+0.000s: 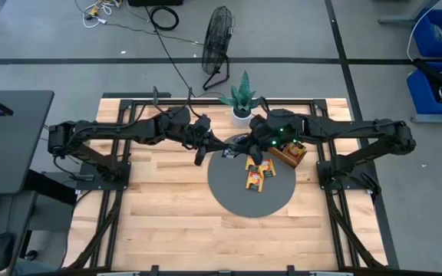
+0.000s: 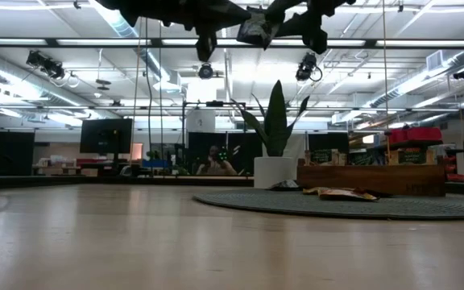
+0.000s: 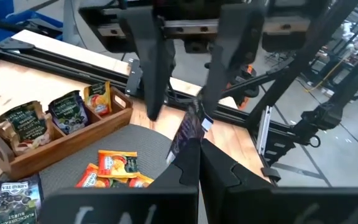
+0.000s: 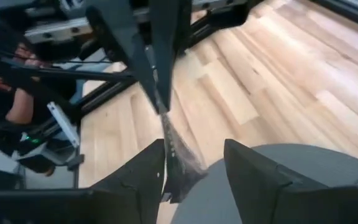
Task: Pick & Place Tea
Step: Put the purple tea bag into the wooden organizer
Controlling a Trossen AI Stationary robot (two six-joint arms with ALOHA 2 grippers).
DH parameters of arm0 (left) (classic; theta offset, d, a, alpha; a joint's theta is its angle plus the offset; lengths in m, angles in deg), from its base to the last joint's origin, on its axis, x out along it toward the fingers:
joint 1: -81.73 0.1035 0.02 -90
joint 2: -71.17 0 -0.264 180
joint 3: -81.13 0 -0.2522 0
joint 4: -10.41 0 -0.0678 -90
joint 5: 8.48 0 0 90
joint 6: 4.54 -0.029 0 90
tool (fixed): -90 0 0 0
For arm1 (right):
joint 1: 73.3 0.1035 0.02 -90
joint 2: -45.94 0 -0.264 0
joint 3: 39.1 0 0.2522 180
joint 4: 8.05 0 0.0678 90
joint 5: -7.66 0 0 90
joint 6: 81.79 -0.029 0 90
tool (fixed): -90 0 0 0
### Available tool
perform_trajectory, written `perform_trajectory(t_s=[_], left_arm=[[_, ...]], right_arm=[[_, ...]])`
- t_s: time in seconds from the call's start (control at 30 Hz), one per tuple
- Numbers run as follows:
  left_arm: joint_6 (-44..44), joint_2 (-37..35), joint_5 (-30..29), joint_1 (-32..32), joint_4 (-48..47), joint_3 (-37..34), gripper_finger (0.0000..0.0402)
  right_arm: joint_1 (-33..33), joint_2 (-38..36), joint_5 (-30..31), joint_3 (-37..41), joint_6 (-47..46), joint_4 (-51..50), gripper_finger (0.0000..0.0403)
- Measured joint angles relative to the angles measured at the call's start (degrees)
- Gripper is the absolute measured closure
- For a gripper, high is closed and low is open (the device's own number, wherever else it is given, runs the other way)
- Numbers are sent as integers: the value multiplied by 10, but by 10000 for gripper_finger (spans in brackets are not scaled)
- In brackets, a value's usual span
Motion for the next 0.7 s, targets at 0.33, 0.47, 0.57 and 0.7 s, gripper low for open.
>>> perform_trajectory(t_s=[0.33, 0.47, 0.57, 0.7], left_arm=[[-1, 0, 10, 0, -2, 0, 400], [-6, 0, 10, 0, -3, 0, 400], [-7, 0, 10, 0, -4, 0, 399], [-7, 0, 10, 0, -6, 0, 397]], right_arm=[[0, 4, -17, 0, -15, 18, 327], [2, 4, -23, 0, -9, 19, 392], [2, 4, -22, 0, -14, 21, 393], [2, 4, -8, 0, -16, 21, 399]])
